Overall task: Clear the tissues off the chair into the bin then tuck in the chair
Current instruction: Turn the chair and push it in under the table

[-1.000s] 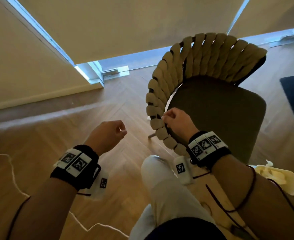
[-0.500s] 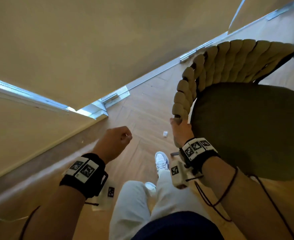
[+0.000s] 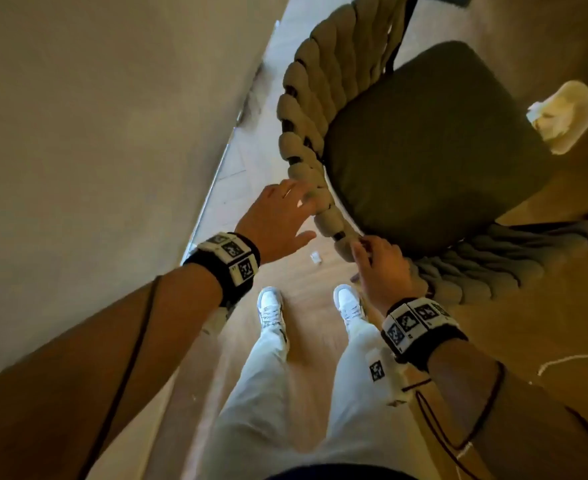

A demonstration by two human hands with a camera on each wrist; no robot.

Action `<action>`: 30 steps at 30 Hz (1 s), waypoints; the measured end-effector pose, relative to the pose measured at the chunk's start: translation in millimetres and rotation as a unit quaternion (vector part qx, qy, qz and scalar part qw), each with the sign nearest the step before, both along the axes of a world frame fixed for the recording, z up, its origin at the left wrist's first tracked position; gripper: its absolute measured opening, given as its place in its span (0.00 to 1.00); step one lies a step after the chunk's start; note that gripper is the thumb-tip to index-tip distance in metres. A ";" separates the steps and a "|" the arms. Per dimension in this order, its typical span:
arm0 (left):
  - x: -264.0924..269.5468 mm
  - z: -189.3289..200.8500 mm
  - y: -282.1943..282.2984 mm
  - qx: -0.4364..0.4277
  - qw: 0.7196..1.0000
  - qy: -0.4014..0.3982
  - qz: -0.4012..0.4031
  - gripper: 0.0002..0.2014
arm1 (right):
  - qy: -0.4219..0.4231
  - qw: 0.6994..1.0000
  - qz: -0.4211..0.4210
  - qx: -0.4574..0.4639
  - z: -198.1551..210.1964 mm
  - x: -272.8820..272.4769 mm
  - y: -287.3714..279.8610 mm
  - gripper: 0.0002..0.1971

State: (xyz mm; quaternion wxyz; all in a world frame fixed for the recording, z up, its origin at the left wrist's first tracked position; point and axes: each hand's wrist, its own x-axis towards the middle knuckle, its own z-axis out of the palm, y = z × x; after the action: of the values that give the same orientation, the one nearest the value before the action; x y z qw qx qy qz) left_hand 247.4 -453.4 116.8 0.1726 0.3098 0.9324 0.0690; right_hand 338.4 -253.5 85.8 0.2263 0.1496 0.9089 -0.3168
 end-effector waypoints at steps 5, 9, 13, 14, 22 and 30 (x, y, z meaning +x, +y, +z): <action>-50.0 -22.5 -0.8 -0.048 0.985 0.018 -0.165 0.35 | 0.075 0.991 -0.045 0.102 -12.2 11.0 -17.3 0.25; -67.2 -35.5 9.4 -0.070 0.973 0.008 -0.219 0.39 | 0.104 0.986 -0.019 0.129 -17.0 5.9 -19.0 0.25; -69.6 -44.0 18.1 -0.042 0.973 0.021 -0.228 0.39 | 0.132 0.983 -0.001 0.131 -17.8 4.0 -9.2 0.26; -69.8 -44.5 21.2 -0.032 0.974 0.022 -0.224 0.38 | 0.129 0.983 0.002 0.131 -18.0 1.9 -3.6 0.27; -86.3 -49.3 76.6 -0.019 0.985 0.041 -0.168 0.35 | 0.082 0.981 0.069 0.162 -9.6 -46.5 75.8 0.28; -134.9 -54.6 132.5 -0.013 0.992 0.061 -0.106 0.34 | 0.074 0.969 0.140 0.191 -11.0 -124.4 145.9 0.31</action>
State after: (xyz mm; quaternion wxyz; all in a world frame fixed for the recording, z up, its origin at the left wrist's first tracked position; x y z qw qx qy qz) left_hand 112.5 -320.9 62.1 0.1260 0.4082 0.9040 0.0196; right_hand 214.0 -107.5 74.8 0.1676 0.0374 0.9787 -0.1126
